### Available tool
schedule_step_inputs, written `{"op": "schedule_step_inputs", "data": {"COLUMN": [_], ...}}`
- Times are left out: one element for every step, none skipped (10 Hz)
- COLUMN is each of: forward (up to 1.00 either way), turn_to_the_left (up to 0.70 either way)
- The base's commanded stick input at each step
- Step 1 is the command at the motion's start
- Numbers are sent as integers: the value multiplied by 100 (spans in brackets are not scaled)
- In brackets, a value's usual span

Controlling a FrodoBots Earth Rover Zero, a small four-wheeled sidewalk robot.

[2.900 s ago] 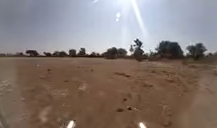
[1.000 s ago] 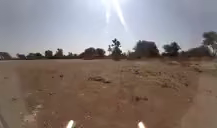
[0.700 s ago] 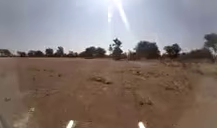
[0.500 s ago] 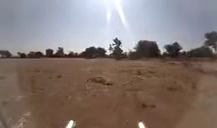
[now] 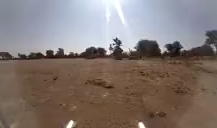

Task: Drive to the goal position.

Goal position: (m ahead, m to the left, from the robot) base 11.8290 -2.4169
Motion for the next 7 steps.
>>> {"op": "schedule_step_inputs", "data": {"forward": [50,50,50,50,50,50,50], "turn_to_the_left": [-50,-50,-49,-41,-32,-11,0]}}
